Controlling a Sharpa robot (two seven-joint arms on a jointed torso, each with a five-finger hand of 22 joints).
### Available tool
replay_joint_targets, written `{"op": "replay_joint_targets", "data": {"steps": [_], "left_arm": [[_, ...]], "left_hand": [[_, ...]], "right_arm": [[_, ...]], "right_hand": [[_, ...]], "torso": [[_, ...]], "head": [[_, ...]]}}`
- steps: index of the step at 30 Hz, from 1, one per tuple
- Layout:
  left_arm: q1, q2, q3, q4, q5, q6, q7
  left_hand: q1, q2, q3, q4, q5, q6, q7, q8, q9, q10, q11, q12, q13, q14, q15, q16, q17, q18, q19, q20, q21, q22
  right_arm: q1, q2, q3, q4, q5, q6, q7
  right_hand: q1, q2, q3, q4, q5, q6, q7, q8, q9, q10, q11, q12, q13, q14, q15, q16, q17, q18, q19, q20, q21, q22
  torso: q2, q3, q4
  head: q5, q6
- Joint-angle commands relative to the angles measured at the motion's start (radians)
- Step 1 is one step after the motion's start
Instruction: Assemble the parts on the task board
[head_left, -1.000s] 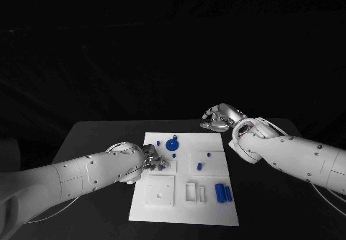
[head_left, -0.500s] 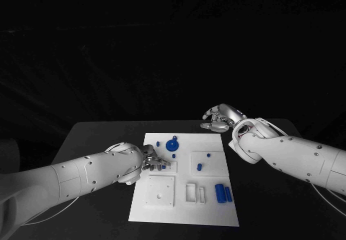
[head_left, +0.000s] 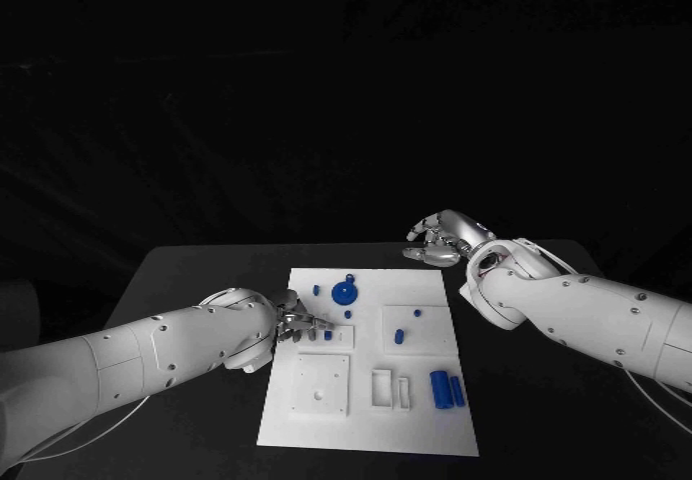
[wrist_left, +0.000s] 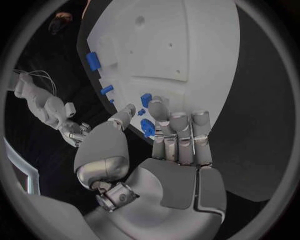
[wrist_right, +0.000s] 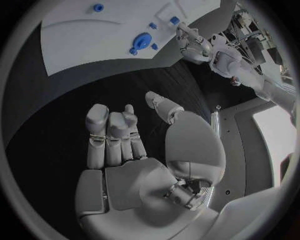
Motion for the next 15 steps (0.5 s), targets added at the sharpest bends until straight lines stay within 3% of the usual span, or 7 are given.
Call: {"op": "replay_joint_targets", "data": {"steps": [1,6,11,15], "left_arm": [[0.012,-0.009,0.028,0.01,0.117,0.025,0.038],[0.039,-0.018,0.055,-0.009,0.129,0.038,0.045],[0.069,-0.003,0.057,-0.072,0.129,0.035,0.046],[0.074,0.024,0.057,-0.133,0.094,0.046,0.046]], "left_hand": [[0.042,0.029,-0.012,-0.035,0.038,-0.029,0.012,-0.015,-0.007,-0.017,0.008,-0.006,-0.003,-0.009,0.006,-0.01,-0.009,0.002,-0.011,-0.126,-0.006,-0.001],[0.059,0.053,-0.047,-0.078,0.057,-0.049,0.02,-0.026,-0.014,-0.045,0.016,-0.013,-0.009,-0.023,0.016,-0.022,-0.028,-0.006,-0.026,-0.12,-0.025,-0.009],[0.068,0.063,-0.058,-0.102,0.063,-0.088,0.035,-0.046,-0.024,-0.077,0.031,-0.03,-0.023,-0.044,0.03,-0.041,-0.049,-0.013,-0.04,-0.114,-0.048,-0.018],[0.074,0.067,-0.058,-0.112,0.063,-0.126,0.048,-0.064,-0.031,-0.093,0.043,-0.044,-0.033,-0.052,0.042,-0.052,-0.061,-0.018,-0.045,-0.111,-0.061,-0.023]], "right_arm": [[0.0,-0.004,0.001,-0.003,0.006,0.002,0.015],[0.0,-0.006,0.001,-0.007,0.006,0.003,0.015],[0.0,-0.005,0.001,-0.009,0.007,0.003,0.016],[0.0,-0.004,0.001,-0.008,0.007,0.003,0.016]], "right_hand": [[0.003,-0.002,-0.005,0.001,0.003,-0.016,0.023,0.005,0.001,0.0,0.002,0.003,-0.002,0.001,0.001,-0.007,0.0,0.094,0.001,-0.005,-0.005,0.001],[0.003,-0.002,-0.005,0.001,0.003,-0.016,0.023,0.005,0.001,0.0,0.003,0.003,-0.002,0.001,0.001,-0.007,0.0,0.094,0.001,-0.005,-0.005,0.001],[0.003,-0.002,-0.006,0.001,0.003,-0.017,0.023,0.004,0.0,0.0,0.003,0.003,-0.002,0.001,0.001,-0.007,0.0,0.094,0.001,-0.006,-0.005,0.001],[0.003,-0.002,-0.006,0.001,0.003,-0.017,0.023,0.004,0.0,0.0,0.003,0.003,-0.002,0.001,0.001,-0.007,0.0,0.094,0.001,-0.006,-0.005,0.002]], "torso": [[0.0,0.0006,-0.0003],[0.001,0.0009,-0.0009],[0.001,0.0013,-0.0013],[0.003,0.0007,-0.0007]], "head": [[0.0,0.006],[0.0,0.008],[0.003,0.012],[0.002,0.014]]}}
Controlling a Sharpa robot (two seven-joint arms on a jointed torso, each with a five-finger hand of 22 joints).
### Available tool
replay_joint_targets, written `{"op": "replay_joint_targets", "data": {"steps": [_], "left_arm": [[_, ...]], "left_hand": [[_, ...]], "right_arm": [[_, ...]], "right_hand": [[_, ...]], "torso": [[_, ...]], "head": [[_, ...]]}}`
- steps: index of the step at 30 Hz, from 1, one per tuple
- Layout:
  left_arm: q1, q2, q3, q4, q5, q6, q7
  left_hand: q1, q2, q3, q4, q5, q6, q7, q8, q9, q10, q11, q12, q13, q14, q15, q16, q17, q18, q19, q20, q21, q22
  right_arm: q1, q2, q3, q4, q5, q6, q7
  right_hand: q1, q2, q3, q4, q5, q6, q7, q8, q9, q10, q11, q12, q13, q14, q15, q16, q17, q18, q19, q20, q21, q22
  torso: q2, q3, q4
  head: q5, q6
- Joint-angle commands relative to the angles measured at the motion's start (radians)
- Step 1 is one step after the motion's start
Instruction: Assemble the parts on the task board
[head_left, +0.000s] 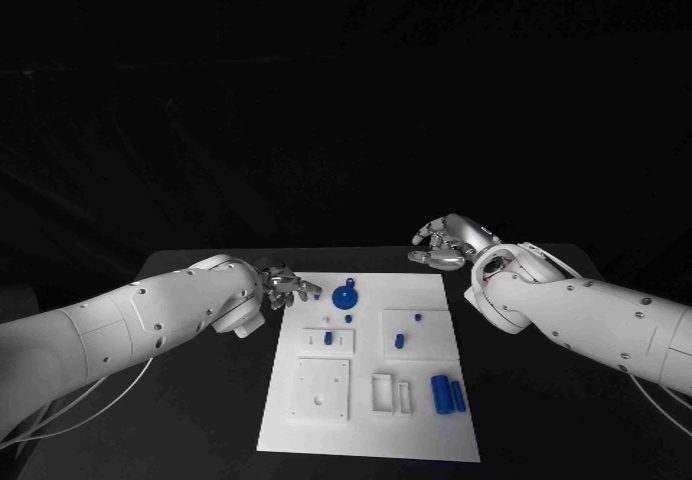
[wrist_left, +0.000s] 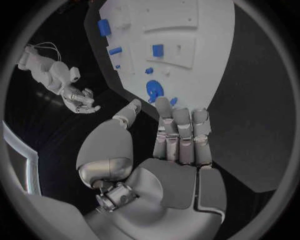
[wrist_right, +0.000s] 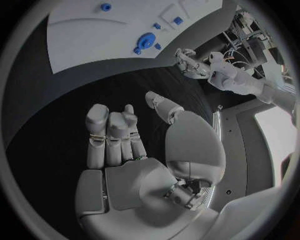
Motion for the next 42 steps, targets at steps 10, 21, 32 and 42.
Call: {"op": "replay_joint_targets", "data": {"steps": [10,21,32,42], "left_arm": [[0.002,0.1,0.0,-0.175,-0.076,0.075,0.012],[0.001,0.163,-0.002,-0.281,-0.104,0.109,0.012],[-0.012,0.202,-0.005,-0.332,-0.102,0.125,0.024],[-0.028,0.232,-0.007,-0.375,-0.076,0.127,0.034]], "left_hand": [[-0.003,-0.002,0.0,0.003,-0.008,-0.039,0.017,-0.017,-0.007,-0.024,0.014,-0.019,-0.016,-0.023,0.016,-0.016,-0.018,-0.027,-0.024,-0.115,-0.023,-0.006],[-0.014,-0.008,0.004,0.023,-0.02,-0.073,0.03,-0.03,-0.012,-0.047,0.026,-0.026,-0.023,-0.042,0.027,-0.012,-0.023,-0.031,-0.038,-0.109,-0.031,-0.002],[-0.015,-0.005,0.005,0.028,-0.022,-0.083,0.033,-0.033,-0.013,-0.051,0.029,-0.025,-0.024,-0.045,0.029,-0.008,-0.024,-0.031,-0.04,-0.108,-0.032,0.0],[-0.017,0.001,0.004,0.033,-0.023,-0.105,0.039,-0.045,-0.021,-0.058,0.035,-0.025,-0.026,-0.05,0.034,-0.005,-0.026,-0.03,-0.044,-0.105,-0.034,0.003]], "right_arm": [[0.0,0.0,0.0,0.009,0.0,0.002,0.012],[0.0,-0.006,0.001,0.024,0.0,0.001,0.011],[0.003,-0.011,0.013,0.037,-0.002,-0.002,0.009],[0.005,-0.01,0.017,0.042,-0.002,-0.002,0.009]], "right_hand": [[0.004,-0.001,-0.006,0.001,0.004,-0.018,0.022,0.004,0.0,0.0,0.003,0.003,-0.002,0.001,0.001,-0.007,0.001,0.094,0.003,-0.007,-0.005,0.002],[0.004,-0.002,-0.007,0.001,0.004,-0.018,0.022,0.004,0.0,0.001,0.003,0.003,-0.002,0.001,0.001,-0.007,0.001,0.094,0.003,-0.007,-0.005,0.002],[0.004,-0.002,-0.007,0.001,0.004,-0.018,0.022,0.004,0.0,0.001,0.003,0.004,-0.002,0.001,0.001,-0.007,0.001,0.094,0.003,-0.007,-0.005,0.002],[0.004,-0.002,-0.008,0.001,0.004,-0.018,0.022,0.004,0.0,0.001,0.003,0.004,-0.003,0.002,0.001,-0.007,0.001,0.094,0.003,-0.008,-0.005,0.002]], "torso": [[0.003,-0.0015,0.0005],[0.013,-0.0009,-0.005],[0.023,0.0027,-0.0045],[0.025,0.0039,-0.0055]], "head": [[-0.001,0.006],[0.002,0.009],[0.001,0.008],[-0.001,0.005]]}}
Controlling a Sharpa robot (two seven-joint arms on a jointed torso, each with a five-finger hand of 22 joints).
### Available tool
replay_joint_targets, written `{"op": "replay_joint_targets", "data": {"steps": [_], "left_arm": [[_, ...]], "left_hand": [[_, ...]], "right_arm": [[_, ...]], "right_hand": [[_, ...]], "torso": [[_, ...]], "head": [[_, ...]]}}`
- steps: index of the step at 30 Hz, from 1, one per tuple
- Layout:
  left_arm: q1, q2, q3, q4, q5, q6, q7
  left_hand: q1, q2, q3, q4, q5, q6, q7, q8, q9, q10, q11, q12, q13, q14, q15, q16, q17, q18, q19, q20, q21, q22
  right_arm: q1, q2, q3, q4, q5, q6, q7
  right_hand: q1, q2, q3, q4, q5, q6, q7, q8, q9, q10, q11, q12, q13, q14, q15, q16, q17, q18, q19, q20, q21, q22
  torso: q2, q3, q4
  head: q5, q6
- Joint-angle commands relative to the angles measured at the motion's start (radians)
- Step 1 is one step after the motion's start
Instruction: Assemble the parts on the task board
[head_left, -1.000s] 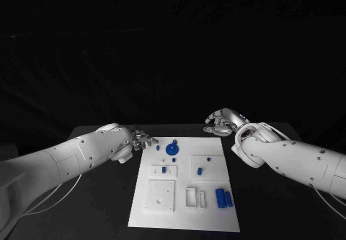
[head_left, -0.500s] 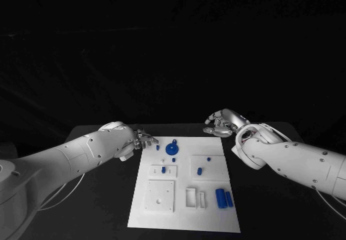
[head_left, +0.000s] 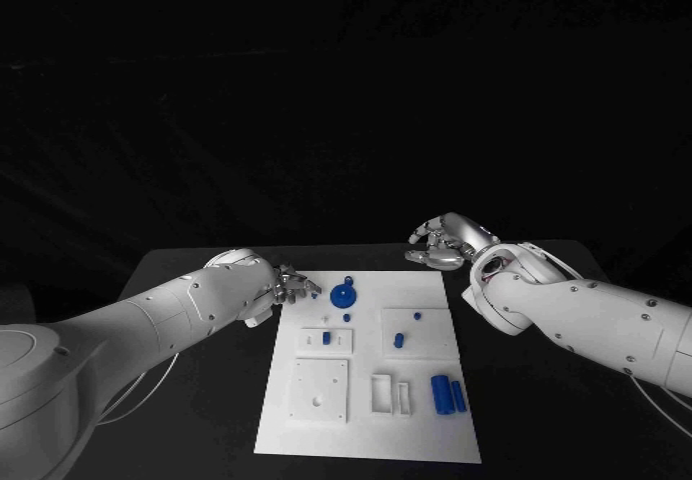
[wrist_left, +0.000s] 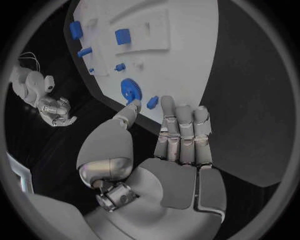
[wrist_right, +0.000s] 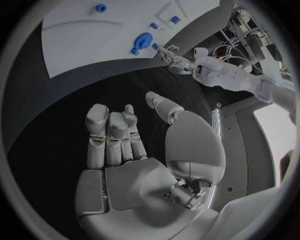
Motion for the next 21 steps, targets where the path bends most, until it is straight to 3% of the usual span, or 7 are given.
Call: {"op": "replay_joint_targets", "data": {"steps": [1,17,21], "left_arm": [[-0.001,0.007,0.0,-0.004,0.016,0.019,0.019],[-0.001,0.012,0.0,-0.018,0.029,0.026,0.027],[-0.001,0.016,0.0,-0.026,0.047,0.032,0.029]], "left_hand": [[-0.006,0.004,0.0,0.006,-0.004,-0.013,0.008,-0.003,-0.002,-0.007,-0.001,-0.003,-0.001,-0.007,0.002,0.006,-0.001,-0.015,-0.006,-0.114,-0.007,0.002],[-0.005,0.015,0.0,0.007,-0.004,-0.021,0.011,-0.008,-0.01,-0.011,0.002,-0.002,-0.003,-0.01,0.005,0.009,-0.003,-0.013,-0.008,-0.111,-0.007,0.004],[0.005,0.039,0.0,0.002,-0.004,-0.018,0.011,-0.006,-0.013,-0.013,0.003,-0.001,-0.004,-0.012,0.006,0.011,-0.005,-0.012,-0.01,-0.109,-0.007,0.007]], "right_arm": [[0.001,0.001,0.001,0.004,-0.004,-0.001,0.007],[0.002,0.005,0.002,0.002,-0.004,-0.001,0.007],[0.002,0.007,0.002,0.001,-0.005,0.0,0.007]], "right_hand": [[0.004,-0.002,-0.005,-0.002,0.004,-0.017,0.023,0.004,0.0,0.001,0.003,0.004,-0.002,0.002,0.001,-0.003,0.001,0.094,-0.001,-0.006,-0.005,0.002],[0.004,-0.002,-0.006,-0.001,0.004,-0.017,0.023,0.004,0.0,0.001,0.003,0.004,-0.002,0.002,0.001,-0.003,0.001,0.094,-0.001,-0.006,-0.005,0.002],[0.004,-0.002,-0.006,-0.001,0.004,-0.017,0.023,0.004,0.0,0.001,0.003,0.004,-0.002,0.002,0.001,-0.003,0.001,0.094,-0.001,-0.006,-0.005,0.002]], "torso": [[0.0,0.0002,-0.0009],[-0.003,-0.0024,0.0016],[-0.003,-0.0026,0.0014]], "head": [[-0.002,-0.004],[-0.006,-0.01],[-0.006,-0.009]]}}
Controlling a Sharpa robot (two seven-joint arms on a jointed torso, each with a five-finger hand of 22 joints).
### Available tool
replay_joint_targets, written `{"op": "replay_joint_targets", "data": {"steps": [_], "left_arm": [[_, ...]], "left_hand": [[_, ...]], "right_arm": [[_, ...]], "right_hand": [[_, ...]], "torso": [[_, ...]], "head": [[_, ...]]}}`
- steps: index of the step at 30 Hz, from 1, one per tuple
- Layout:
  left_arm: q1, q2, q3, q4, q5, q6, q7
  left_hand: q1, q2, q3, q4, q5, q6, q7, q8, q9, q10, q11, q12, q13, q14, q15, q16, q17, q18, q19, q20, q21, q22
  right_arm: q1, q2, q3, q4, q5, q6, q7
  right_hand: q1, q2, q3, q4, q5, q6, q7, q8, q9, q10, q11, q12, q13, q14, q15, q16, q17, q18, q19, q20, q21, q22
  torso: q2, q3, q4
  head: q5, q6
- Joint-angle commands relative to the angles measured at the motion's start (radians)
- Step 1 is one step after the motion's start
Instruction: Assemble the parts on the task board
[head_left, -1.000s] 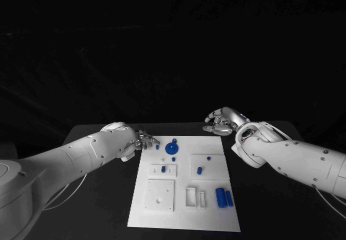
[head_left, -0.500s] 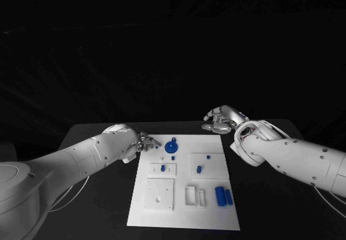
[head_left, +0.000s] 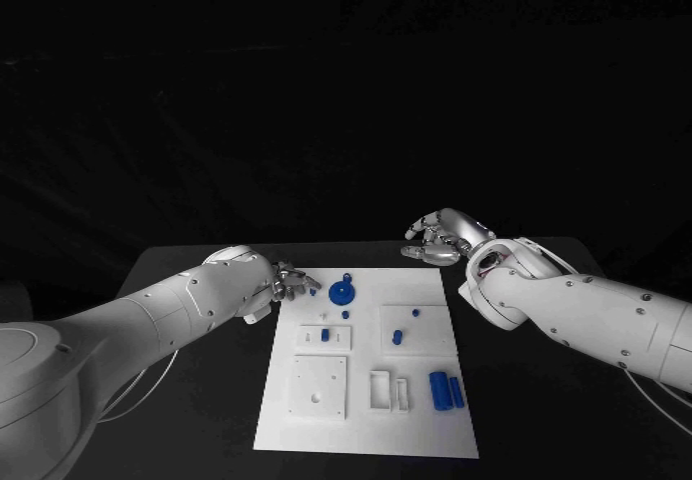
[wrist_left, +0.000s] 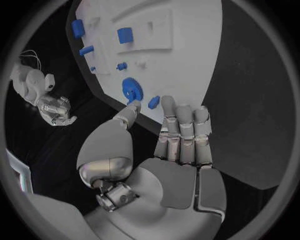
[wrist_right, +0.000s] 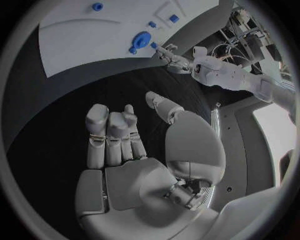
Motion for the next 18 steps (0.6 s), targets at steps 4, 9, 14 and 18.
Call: {"op": "replay_joint_targets", "data": {"steps": [4,9,14,18], "left_arm": [[0.0,0.007,0.0,-0.014,0.033,0.018,0.019],[0.0,0.009,0.0,-0.018,0.035,0.02,0.021],[-0.001,0.013,0.001,-0.022,0.037,0.02,0.026],[-0.003,0.013,0.001,-0.025,0.044,0.023,0.028]], "left_hand": [[0.012,0.035,-0.001,-0.005,-0.015,-0.006,0.004,-0.002,-0.006,-0.011,0.0,-0.002,-0.004,-0.008,0.0,0.009,-0.004,-0.012,-0.01,-0.11,-0.003,0.005],[0.024,0.046,-0.003,-0.014,-0.019,-0.007,0.005,-0.002,-0.01,-0.011,0.0,-0.002,-0.006,-0.009,0.001,0.011,-0.005,-0.011,-0.011,-0.109,-0.003,0.007],[0.03,0.047,-0.005,-0.02,-0.02,-0.008,0.005,-0.003,-0.012,-0.011,0.0,-0.001,-0.007,-0.009,0.001,0.012,-0.006,-0.011,-0.011,-0.108,-0.003,0.009],[0.034,0.049,-0.006,-0.023,-0.02,-0.007,0.005,-0.002,-0.013,-0.011,0.0,-0.001,-0.007,-0.009,0.001,0.013,-0.007,-0.011,-0.011,-0.108,-0.004,0.009]], "right_arm": [[0.0,0.004,0.001,-0.001,-0.005,0.001,0.008],[0.0,0.004,0.001,0.0,-0.005,0.0,0.007],[0.0,0.004,0.001,0.001,-0.006,0.001,0.007],[0.001,0.007,0.001,0.001,-0.006,0.001,0.006]], "right_hand": [[0.005,-0.002,-0.006,-0.001,0.004,-0.014,0.024,0.004,0.0,0.001,0.003,0.004,-0.001,0.002,0.001,-0.003,0.001,0.094,0.003,-0.006,-0.006,0.001],[0.005,-0.002,-0.006,-0.001,0.004,-0.014,0.023,0.005,0.0,0.001,0.003,0.004,-0.002,0.002,0.001,-0.003,0.001,0.094,0.003,-0.006,-0.006,0.001],[0.005,-0.002,-0.006,-0.001,0.004,-0.014,0.023,0.005,0.0,0.001,0.003,0.005,-0.002,0.002,0.001,-0.003,0.001,0.094,0.003,-0.006,-0.006,0.001],[0.006,-0.002,-0.006,-0.001,0.004,-0.014,0.023,0.005,0.0,0.001,0.003,0.005,-0.002,0.002,0.001,-0.003,0.001,0.094,0.003,-0.006,-0.006,0.001]], "torso": [[0.0,-0.0008,-0.0005],[0.0,-0.0002,-0.0001],[0.001,0.0003,-0.0009],[0.003,0.0005,-0.0025]], "head": [[-0.001,0.003],[-0.001,0.002],[-0.002,0.003],[-0.005,0.004]]}}
